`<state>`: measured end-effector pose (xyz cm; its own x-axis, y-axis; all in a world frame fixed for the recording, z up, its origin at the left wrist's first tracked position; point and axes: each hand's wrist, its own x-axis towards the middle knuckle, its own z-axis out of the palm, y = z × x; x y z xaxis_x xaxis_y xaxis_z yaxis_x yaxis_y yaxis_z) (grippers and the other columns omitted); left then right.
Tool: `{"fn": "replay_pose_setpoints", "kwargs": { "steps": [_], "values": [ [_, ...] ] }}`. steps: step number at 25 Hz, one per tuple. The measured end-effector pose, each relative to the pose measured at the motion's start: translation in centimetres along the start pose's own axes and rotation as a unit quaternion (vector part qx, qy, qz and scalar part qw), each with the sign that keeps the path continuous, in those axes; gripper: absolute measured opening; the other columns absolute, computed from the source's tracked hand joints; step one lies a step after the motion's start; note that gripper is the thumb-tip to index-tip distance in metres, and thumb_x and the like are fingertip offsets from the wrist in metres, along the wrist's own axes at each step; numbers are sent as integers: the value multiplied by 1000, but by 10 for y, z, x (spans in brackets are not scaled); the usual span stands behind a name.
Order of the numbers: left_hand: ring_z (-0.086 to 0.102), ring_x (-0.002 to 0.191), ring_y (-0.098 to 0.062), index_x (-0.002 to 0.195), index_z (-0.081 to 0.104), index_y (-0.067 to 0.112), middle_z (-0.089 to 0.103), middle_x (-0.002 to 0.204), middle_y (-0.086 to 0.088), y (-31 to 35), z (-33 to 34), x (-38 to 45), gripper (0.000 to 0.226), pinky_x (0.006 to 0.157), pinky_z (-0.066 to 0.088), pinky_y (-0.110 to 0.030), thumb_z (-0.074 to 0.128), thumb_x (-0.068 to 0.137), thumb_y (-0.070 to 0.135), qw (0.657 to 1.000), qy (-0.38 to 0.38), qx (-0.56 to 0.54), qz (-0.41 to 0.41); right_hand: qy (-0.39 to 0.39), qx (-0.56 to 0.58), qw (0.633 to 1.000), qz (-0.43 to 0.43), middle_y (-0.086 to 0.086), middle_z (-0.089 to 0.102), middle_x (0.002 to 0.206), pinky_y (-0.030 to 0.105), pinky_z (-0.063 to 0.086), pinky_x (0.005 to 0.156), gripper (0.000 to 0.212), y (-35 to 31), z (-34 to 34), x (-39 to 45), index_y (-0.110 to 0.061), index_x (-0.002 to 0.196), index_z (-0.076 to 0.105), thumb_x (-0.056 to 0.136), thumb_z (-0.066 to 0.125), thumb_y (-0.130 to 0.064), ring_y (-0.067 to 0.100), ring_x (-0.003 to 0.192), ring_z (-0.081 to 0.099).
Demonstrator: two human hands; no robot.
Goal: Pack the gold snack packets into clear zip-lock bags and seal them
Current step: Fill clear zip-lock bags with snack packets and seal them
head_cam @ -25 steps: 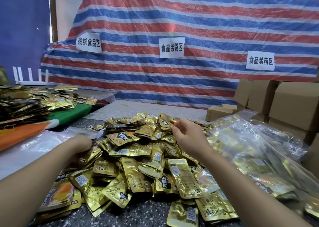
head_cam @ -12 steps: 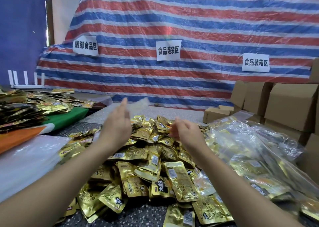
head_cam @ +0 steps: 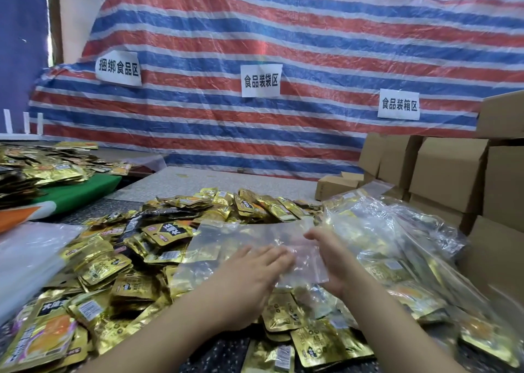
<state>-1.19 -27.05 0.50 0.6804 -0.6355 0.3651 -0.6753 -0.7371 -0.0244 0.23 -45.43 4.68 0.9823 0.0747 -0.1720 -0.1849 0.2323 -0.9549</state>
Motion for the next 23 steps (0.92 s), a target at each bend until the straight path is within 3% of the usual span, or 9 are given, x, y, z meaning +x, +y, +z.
{"fn": "replay_pose_setpoints", "kwargs": {
  "steps": [2,4,7,9,12,14,17,20,23],
  "values": [
    [-1,150,-8,153,-2,42,-3,163,15,0,5,-3,62,115,-11,-33,35,103,34,1000,-24,1,3,59,-44,997,-14,15,64,77,28,53,48,17,11,-12,3,1,93,60,97,48,-10,21,54,65],
    [4,150,-9,152,5,43,3,164,13,1,6,-5,68,114,-8,-30,41,96,56,999,-37,-7,-4,111,-142,983,-41,12,57,82,29,49,59,12,21,-19,7,0,89,59,95,54,-8,20,63,61],
    [30,139,-10,146,30,37,30,154,13,14,0,1,73,114,18,-29,34,86,78,997,9,-54,-45,111,-147,981,-65,13,65,83,38,50,68,15,31,-21,10,3,95,62,97,56,-11,27,81,62],
    [43,114,-7,123,49,34,49,125,12,28,-3,11,46,103,37,-28,33,93,66,990,82,-90,-71,89,-77,990,-78,11,68,72,39,58,64,17,34,-16,11,2,95,66,99,54,-9,27,73,68],
    [43,92,-8,94,46,32,47,97,11,40,0,23,12,86,40,-27,41,100,41,969,145,-168,-111,74,-8,993,-92,15,67,83,41,58,74,20,39,-8,12,-1,92,69,100,53,-10,24,74,65],
    [46,90,-9,91,48,29,50,93,10,40,5,24,12,83,42,-28,45,100,37,960,153,-195,-131,57,25,994,-91,15,68,87,35,57,67,20,41,-3,10,-1,97,70,100,54,-12,23,77,65],
    [51,84,-9,80,51,29,55,85,11,38,10,22,16,79,45,-32,52,95,37,955,158,-214,-132,60,-44,990,-118,1,71,70,22,49,47,22,44,2,5,-7,92,72,99,53,-16,8,60,66],
    [51,84,-9,73,48,29,56,82,13,38,14,18,21,79,43,-32,53,89,43,962,157,-187,-122,52,-120,981,-143,3,72,70,24,47,53,25,45,3,-2,-13,81,77,95,56,-17,12,61,66],
    [47,82,-6,71,45,31,51,79,15,36,16,15,24,74,37,-26,53,90,44,957,177,-194,-124,42,-119,979,-159,6,58,64,24,42,52,28,46,-4,-6,-14,68,70,95,62,-13,12,54,51]
  ]
}}
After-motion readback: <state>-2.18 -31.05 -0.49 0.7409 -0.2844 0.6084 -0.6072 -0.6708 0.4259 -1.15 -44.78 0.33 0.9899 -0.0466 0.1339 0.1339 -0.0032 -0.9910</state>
